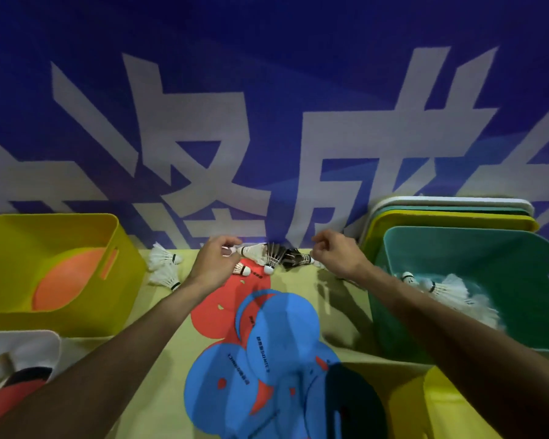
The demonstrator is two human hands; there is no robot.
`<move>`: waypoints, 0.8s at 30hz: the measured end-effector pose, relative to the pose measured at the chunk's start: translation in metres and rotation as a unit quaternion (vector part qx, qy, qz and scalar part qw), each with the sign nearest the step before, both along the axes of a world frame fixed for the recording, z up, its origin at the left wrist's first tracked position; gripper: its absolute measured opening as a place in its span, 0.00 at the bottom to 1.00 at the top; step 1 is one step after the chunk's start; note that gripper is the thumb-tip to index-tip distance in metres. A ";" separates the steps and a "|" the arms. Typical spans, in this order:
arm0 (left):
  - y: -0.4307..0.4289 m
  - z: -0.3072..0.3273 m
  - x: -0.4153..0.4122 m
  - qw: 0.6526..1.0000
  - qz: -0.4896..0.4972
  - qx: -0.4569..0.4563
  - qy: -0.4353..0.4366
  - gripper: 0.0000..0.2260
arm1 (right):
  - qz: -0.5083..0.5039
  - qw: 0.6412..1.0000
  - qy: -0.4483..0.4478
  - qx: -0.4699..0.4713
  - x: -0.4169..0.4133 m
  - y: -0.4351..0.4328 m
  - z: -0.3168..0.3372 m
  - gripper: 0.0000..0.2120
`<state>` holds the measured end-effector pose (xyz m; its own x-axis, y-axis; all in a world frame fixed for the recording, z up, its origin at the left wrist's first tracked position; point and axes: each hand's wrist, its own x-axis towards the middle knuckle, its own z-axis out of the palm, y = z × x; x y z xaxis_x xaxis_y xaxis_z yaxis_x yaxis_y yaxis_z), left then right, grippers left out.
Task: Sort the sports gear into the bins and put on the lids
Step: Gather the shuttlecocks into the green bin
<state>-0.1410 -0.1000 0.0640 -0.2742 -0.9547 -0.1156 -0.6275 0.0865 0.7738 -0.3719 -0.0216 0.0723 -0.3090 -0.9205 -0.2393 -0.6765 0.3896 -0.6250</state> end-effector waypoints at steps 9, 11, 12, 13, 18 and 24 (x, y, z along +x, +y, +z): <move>-0.041 -0.071 0.038 0.996 -0.038 0.036 -0.073 0.16 | 0.043 0.994 0.056 0.085 0.022 -0.056 -0.065 0.19; -0.050 -0.085 0.039 0.988 -0.096 0.011 -0.117 0.18 | 0.042 0.991 0.072 0.103 0.023 -0.065 -0.077 0.23; -0.054 -0.091 0.038 0.980 -0.130 -0.008 -0.147 0.20 | 0.041 0.990 0.078 0.114 0.024 -0.068 -0.084 0.24; -0.058 -0.096 0.037 0.970 -0.163 -0.025 -0.181 0.21 | 0.038 0.989 0.082 0.120 0.025 -0.072 -0.091 0.25; -0.080 -0.121 0.024 0.906 -0.269 -0.096 -0.313 0.27 | 0.036 0.986 0.103 0.127 0.024 -0.087 -0.125 0.32; -0.094 -0.143 0.009 0.849 -0.275 -0.181 -0.414 0.23 | 0.073 0.965 0.199 0.158 0.018 -0.092 -0.149 0.27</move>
<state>-0.1319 -0.1943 -0.0790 -0.6577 -0.7229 -0.2117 -0.7311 0.6803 -0.0516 -0.3535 -0.1138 -0.0772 -0.3073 -0.8615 -0.4042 -0.8999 0.4012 -0.1710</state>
